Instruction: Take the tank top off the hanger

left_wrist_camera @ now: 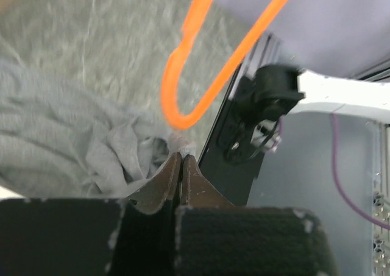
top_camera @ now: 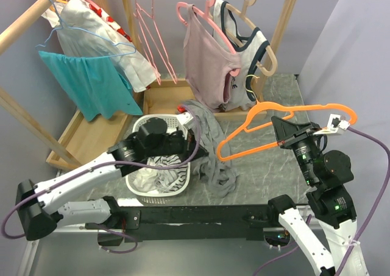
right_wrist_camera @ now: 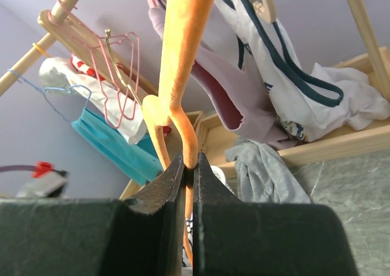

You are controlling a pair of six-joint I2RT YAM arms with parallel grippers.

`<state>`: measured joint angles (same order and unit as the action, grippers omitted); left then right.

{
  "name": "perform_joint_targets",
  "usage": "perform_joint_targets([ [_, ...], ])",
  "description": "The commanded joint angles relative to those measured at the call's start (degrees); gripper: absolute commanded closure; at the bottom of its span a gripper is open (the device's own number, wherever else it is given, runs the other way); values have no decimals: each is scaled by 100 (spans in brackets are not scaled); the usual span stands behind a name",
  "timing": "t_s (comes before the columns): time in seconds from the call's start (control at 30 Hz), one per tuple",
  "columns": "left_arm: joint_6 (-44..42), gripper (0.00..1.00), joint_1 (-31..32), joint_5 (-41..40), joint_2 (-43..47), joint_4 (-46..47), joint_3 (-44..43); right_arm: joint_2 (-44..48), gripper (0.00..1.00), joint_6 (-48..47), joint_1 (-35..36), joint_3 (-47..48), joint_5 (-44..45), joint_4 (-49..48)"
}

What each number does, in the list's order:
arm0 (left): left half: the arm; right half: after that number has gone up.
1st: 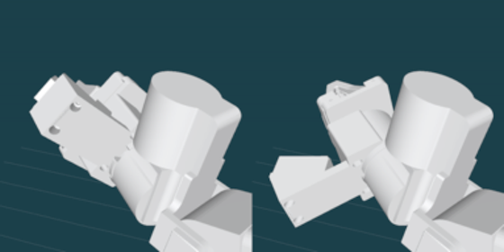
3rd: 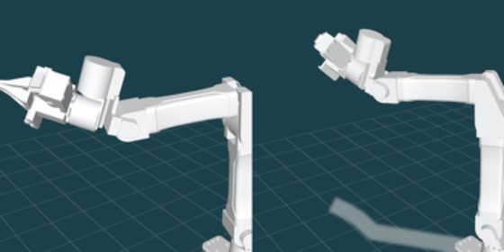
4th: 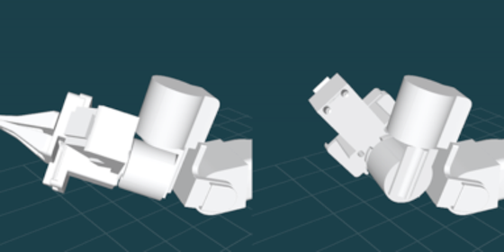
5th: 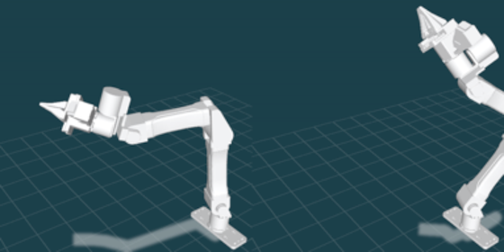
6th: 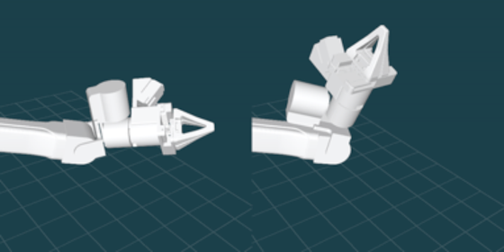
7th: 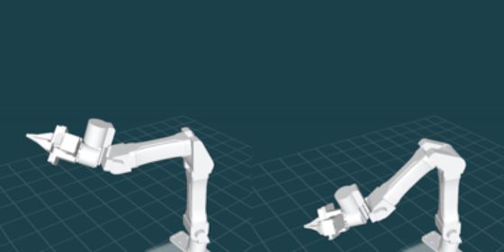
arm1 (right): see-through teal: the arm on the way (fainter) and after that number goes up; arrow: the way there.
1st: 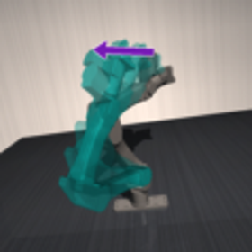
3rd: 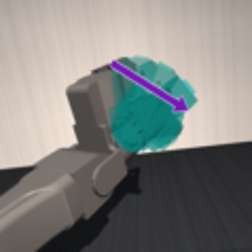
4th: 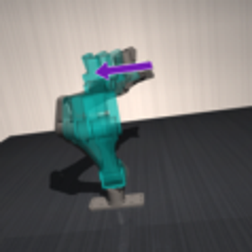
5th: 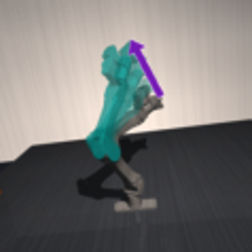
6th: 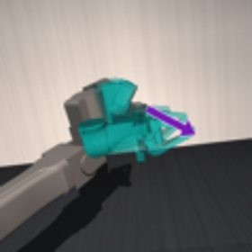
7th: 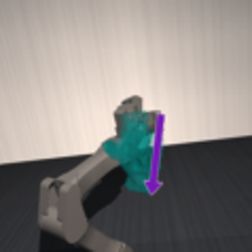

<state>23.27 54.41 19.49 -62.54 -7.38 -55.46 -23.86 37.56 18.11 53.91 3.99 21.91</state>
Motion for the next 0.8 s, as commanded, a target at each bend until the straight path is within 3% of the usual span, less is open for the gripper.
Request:
perform_joint_targets([
  [0.0,55,99,8,-41,-416,-10,150,206,100,-126,-18,251,365,-47],
  [0.1,99,99,8,-138,-776,17,-25,311,100,-170,-18,313,541,137],
  [0.2,117,91,8,-234,-1022,44,-271,338,100,-223,-9,436,629,322],
  [0.27,152,21,8,-523,-1128,-44,-525,329,100,-249,-18,445,621,384],
  [0.3,143,1,-1,-577,-1137,-62,-597,312,100,-241,-18,428,595,410],
  [0.5,222,1,-27,-903,-716,437,-694,197,100,-30,-18,296,261,323],
  [0.63,415,1,-124,-114,-522,1797,-247,171,100,154,-18,138,15,60],
  [0.77,591,1,-133,634,-698,2221,-106,101,100,418,-9,76,-328,-204],
])
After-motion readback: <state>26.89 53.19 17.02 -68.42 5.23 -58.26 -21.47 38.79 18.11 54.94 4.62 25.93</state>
